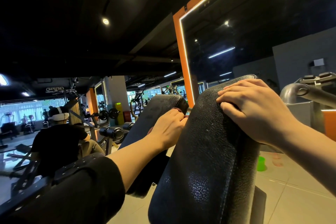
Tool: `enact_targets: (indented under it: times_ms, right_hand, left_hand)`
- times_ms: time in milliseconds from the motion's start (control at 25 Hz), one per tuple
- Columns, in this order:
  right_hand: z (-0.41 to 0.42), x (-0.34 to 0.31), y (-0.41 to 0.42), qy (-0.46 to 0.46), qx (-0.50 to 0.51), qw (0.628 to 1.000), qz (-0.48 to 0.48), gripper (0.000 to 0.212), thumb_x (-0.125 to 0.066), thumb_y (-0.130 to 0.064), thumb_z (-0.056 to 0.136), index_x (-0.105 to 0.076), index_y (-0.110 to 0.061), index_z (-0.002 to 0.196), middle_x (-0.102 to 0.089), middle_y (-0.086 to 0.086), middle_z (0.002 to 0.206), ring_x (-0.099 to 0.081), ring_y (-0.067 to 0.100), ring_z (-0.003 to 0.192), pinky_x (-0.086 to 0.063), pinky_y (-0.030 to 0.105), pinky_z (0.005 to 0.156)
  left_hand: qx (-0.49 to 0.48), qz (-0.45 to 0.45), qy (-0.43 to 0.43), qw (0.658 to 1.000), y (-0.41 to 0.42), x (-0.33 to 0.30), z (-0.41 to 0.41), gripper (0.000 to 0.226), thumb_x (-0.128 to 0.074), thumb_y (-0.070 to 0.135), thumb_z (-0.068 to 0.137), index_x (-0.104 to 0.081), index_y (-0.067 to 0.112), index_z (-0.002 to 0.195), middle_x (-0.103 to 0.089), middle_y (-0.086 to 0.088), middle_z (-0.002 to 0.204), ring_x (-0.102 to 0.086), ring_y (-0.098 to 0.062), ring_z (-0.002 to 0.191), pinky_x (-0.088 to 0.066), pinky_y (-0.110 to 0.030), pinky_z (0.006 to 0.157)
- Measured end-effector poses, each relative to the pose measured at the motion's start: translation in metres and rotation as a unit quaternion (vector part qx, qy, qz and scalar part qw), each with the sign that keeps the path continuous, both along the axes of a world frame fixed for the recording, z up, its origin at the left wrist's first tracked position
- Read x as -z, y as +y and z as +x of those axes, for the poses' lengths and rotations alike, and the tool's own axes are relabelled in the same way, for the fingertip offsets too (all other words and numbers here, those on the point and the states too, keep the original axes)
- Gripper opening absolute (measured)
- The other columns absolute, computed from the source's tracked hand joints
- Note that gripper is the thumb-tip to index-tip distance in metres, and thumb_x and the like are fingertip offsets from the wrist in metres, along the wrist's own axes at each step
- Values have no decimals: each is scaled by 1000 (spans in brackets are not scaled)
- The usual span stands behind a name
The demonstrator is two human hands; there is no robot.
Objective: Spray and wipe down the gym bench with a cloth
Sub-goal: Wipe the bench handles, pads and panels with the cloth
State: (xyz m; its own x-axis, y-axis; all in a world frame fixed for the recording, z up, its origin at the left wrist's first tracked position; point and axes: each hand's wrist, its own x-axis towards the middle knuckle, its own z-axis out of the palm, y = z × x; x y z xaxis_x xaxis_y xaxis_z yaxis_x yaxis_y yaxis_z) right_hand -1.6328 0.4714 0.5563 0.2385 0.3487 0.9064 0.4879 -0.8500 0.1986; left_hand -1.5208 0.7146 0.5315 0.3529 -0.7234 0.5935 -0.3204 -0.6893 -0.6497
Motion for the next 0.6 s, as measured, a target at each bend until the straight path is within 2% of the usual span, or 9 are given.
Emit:
enact_targets:
  times_ms: [80, 200, 280, 360, 400, 480, 600]
  right_hand:
    - [1, 0, 2, 1, 17, 1000, -4, 49, -31, -39, 86, -74, -18, 78, -73, 1, 86, -65, 24, 91, -31, 34, 91]
    - [1, 1, 2, -9, 22, 1000, -3, 49, -30, -39, 86, -73, -16, 76, -72, 2, 84, -66, 26, 89, -32, 35, 90]
    - [0, 1, 2, -10, 16, 1000, -1, 49, -31, -39, 86, -73, -16, 77, -72, 3, 85, -65, 27, 89, -31, 35, 90]
    - [1, 2, 2, -8, 11, 1000, 3, 49, -31, -38, 86, -73, -16, 78, -73, 3, 87, -65, 27, 90, -31, 34, 90]
    - [1, 2, 2, -6, 9, 1000, 4, 49, -31, -39, 86, -74, -15, 79, -73, 2, 87, -65, 27, 91, -31, 34, 91]
    - [2, 2, 2, -6, 6, 1000, 3, 49, -32, -39, 86, -74, -15, 80, -73, 3, 88, -65, 26, 91, -31, 34, 91]
    - [0, 2, 0, -9, -2, 1000, 6, 49, -33, -39, 85, -75, -14, 80, -73, 3, 88, -65, 26, 92, -30, 33, 91]
  left_hand:
    - [20, -13, -35, 999, 8, -1, -6, 30, -38, 15, 89, -67, 4, 89, -64, -12, 80, -61, -28, 76, -54, -36, 70]
    - [-1, -93, -81, 992, -5, -25, 0, 21, -55, 15, 89, -68, 10, 104, -64, -11, 96, -60, -29, 93, -50, -38, 86]
    - [-32, -103, -46, 993, -21, -39, 9, 25, -62, 19, 90, -67, 14, 114, -63, -10, 112, -54, -28, 110, -40, -36, 99]
    - [-71, -90, 14, 993, -28, -35, 20, 31, -53, 30, 96, -65, 16, 121, -55, -8, 131, -41, -27, 127, -23, -35, 110]
    - [-83, -78, 8, 994, -27, -28, 25, 32, -51, 31, 97, -65, 15, 121, -53, -8, 135, -38, -27, 132, -16, -36, 114]
    - [-84, -62, -24, 994, -20, -18, 27, 28, -56, 28, 94, -69, 13, 115, -57, -8, 131, -43, -27, 132, -15, -37, 118]
    - [-57, -42, -48, 996, -13, -8, 24, 20, -64, 22, 89, -72, 12, 103, -66, -7, 113, -56, -25, 115, -32, -40, 114]
